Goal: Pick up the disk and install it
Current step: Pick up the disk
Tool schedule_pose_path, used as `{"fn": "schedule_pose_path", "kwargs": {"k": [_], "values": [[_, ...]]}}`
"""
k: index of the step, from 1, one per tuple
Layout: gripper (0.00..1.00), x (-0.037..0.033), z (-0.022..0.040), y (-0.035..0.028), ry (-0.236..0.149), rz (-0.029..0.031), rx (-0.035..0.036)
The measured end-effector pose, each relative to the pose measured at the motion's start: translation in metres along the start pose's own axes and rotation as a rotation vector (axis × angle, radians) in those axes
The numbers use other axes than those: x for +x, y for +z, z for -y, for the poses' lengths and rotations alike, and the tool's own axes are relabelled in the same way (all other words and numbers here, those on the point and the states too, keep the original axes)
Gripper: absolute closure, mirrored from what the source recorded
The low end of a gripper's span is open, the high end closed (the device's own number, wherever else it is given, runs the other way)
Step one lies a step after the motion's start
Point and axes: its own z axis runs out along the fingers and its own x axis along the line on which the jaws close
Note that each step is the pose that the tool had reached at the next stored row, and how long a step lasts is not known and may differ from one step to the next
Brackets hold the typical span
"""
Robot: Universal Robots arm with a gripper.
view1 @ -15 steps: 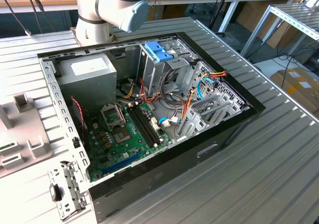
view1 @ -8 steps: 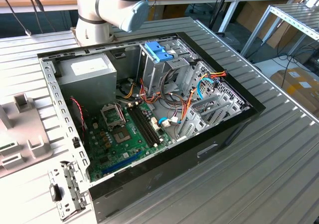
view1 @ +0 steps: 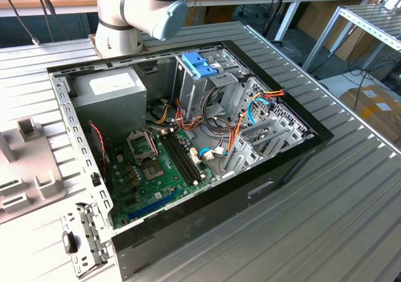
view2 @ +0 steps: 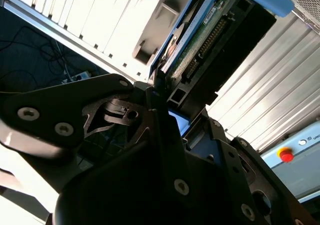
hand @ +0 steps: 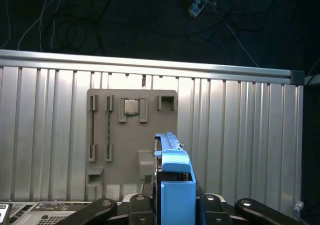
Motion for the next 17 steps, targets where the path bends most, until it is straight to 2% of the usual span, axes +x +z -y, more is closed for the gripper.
{"fn": "schedule_pose_path", "kwargs": {"k": [17], "values": [[0.63,0.001,0.0063,0.0003,0.0,0.0,0.0]]}}
